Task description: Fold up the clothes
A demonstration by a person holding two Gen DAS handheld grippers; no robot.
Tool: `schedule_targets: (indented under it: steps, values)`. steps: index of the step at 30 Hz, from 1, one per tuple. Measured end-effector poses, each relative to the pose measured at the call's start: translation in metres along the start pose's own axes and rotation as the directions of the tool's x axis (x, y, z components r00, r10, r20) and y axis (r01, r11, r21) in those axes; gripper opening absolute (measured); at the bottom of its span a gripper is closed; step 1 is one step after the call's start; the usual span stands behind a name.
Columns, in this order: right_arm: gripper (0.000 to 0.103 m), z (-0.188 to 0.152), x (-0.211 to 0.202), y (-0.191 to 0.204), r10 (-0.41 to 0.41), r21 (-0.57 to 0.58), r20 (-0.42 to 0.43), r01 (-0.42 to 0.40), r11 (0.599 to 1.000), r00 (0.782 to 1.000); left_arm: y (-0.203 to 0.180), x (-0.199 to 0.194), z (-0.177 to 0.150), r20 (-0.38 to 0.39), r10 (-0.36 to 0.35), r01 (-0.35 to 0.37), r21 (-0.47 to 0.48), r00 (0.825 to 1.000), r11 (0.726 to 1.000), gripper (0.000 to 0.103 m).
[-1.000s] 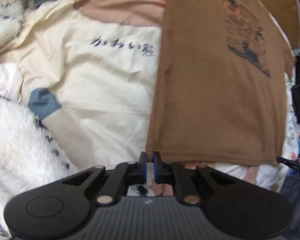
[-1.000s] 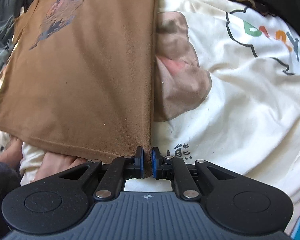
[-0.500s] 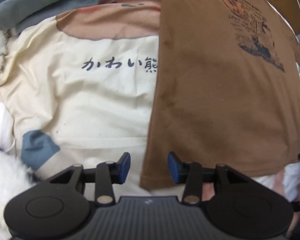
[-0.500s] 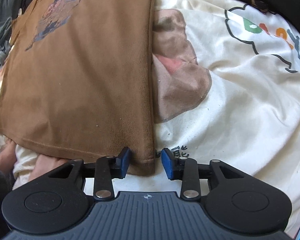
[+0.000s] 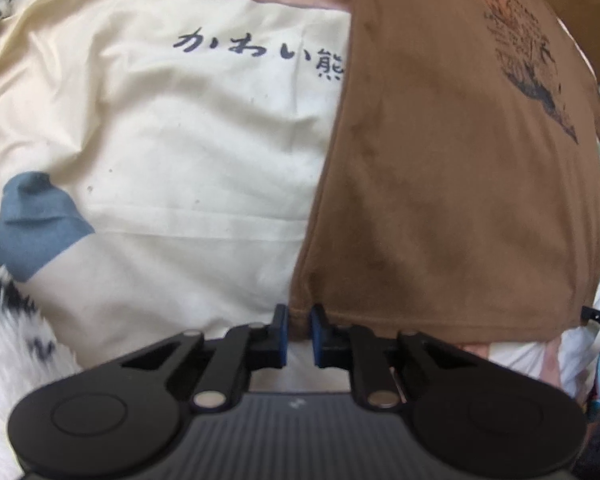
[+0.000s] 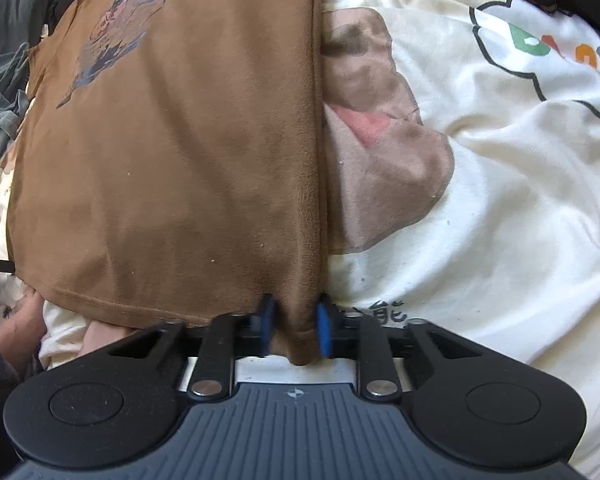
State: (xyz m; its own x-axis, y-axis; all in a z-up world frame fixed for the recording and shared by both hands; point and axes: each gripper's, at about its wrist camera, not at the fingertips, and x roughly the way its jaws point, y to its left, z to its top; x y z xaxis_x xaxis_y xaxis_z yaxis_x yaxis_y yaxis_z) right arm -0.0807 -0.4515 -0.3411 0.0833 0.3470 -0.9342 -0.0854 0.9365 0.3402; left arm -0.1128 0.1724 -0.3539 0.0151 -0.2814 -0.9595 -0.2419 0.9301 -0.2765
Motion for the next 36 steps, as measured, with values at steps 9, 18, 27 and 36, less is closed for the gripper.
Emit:
schedule_targets:
  steps: [9,18,27,36]
  values:
    - [0.004,0.008,-0.038,0.009,-0.012,0.009,-0.006,0.012,1.0,1.0,-0.01,-0.057,0.004,0.013,-0.019,0.018,0.021,1.0,1.0,0.007]
    - [0.004,0.017,-0.072,0.027,-0.037,-0.013,0.003,0.037,0.999,0.999,-0.025,-0.143,-0.007,0.052,-0.059,0.058,0.029,0.997,0.998,0.006]
    - [0.004,0.013,-0.049,0.021,-0.048,0.003,-0.027,0.048,0.999,0.998,-0.013,-0.106,-0.008,-0.001,-0.007,0.007,0.016,1.0,1.0,0.006]
    - [0.004,0.002,-0.005,0.015,-0.103,0.036,-0.051,0.105,0.994,0.993,0.008,-0.039,-0.007,-0.072,0.073,-0.076,-0.04,0.995,0.996,0.006]
